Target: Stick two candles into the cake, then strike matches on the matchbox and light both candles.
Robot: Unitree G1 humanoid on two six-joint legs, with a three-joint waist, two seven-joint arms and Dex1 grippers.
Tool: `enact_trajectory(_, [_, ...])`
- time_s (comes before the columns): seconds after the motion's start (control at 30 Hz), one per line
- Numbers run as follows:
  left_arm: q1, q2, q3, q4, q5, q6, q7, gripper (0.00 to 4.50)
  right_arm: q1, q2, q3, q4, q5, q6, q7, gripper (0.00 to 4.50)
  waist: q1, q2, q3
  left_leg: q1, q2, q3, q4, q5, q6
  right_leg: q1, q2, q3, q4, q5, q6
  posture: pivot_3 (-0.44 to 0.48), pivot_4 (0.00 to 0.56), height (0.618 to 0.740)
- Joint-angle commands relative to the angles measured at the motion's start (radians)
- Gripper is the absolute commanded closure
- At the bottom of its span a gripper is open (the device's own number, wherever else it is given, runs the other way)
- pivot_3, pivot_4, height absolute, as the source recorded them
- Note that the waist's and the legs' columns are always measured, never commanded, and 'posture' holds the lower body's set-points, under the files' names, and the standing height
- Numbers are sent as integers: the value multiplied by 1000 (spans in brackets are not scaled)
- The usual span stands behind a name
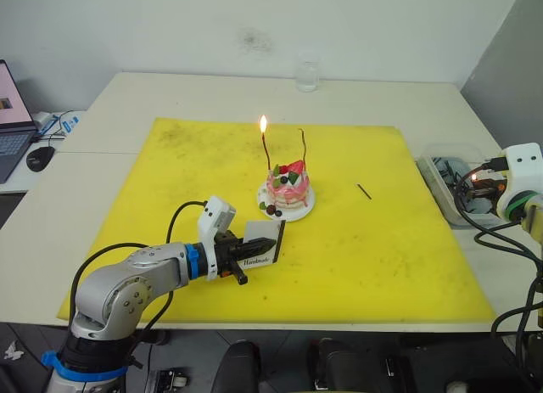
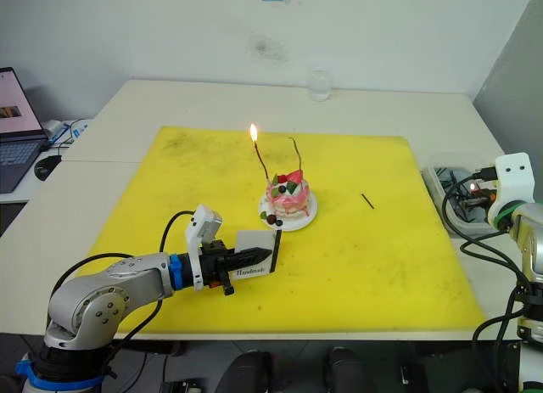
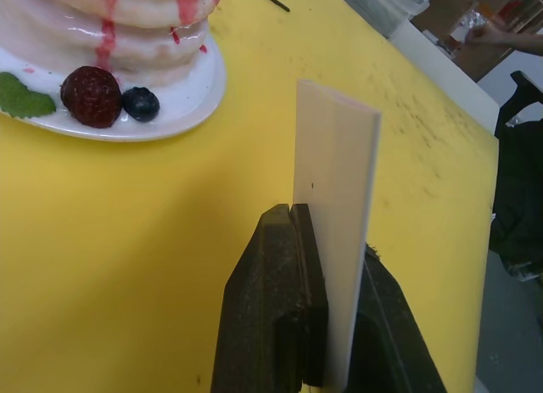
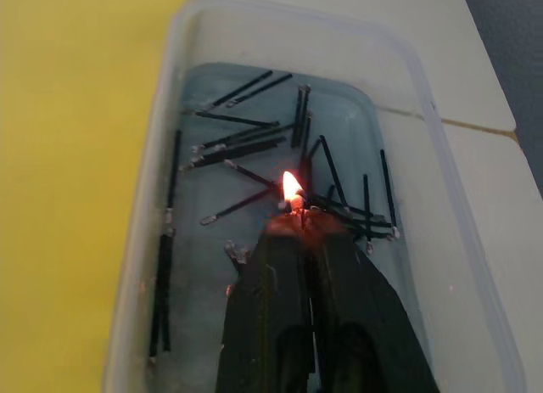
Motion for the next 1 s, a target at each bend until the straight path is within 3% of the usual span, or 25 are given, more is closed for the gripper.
enact_trajectory(0.03, [1, -3, 10, -35, -13, -14, -1, 4500, -24, -4, -32, 6, -3, -59, -40, 3178, 0, 0, 0, 0, 0, 0, 0, 0, 0, 0, 0, 0, 0, 0, 0, 0, 150, 740])
enact_trajectory(0.33, [-5, 1, 8, -18, -4, -27, -9, 4500, 8, 2, -45, -36, 21, -134, -64, 18, 0, 0, 0, 0, 0, 0, 0, 0, 0, 0, 1, 0, 0, 0, 0, 0, 150, 740])
enact_trajectory(0.6, [-11, 18, 42, -28, -30, -5, -5, 4500, 136, 16, -60, -369, 194, -180, 113, 18, -1, 1, 0, 0, 1, -1, 0, 0, 0, 0, 1, -1, 0, 0, 0, 0, 150, 740])
enact_trajectory(0.73, [-26, 26, 51, -28, -40, 8, 0, 4500, 206, 70, 10, -485, 265, -184, 165, 18, -1, 1, 0, 1, 1, -2, 0, 0, 0, 1, 1, -1, 0, 0, 0, 0, 150, 740])
enact_trajectory(0.87, [-46, 34, 50, -20, -42, 13, 0, 4500, 193, 146, 103, -465, 247, -213, 142, 18, -2, 1, 0, 1, 1, -1, 1, 0, 0, 1, 1, 0, 0, 1, 1, 0, 150, 740])
enact_trajectory(1.0, [-62, 38, 48, -15, -44, 19, -1, 4500, 127, 215, 207, -330, 162, -306, 106, 18, -6, 1, 0, 1, 0, 0, 1, 0, 0, 1, 1, 0, 0, 1, 2, 0, 150, 740])
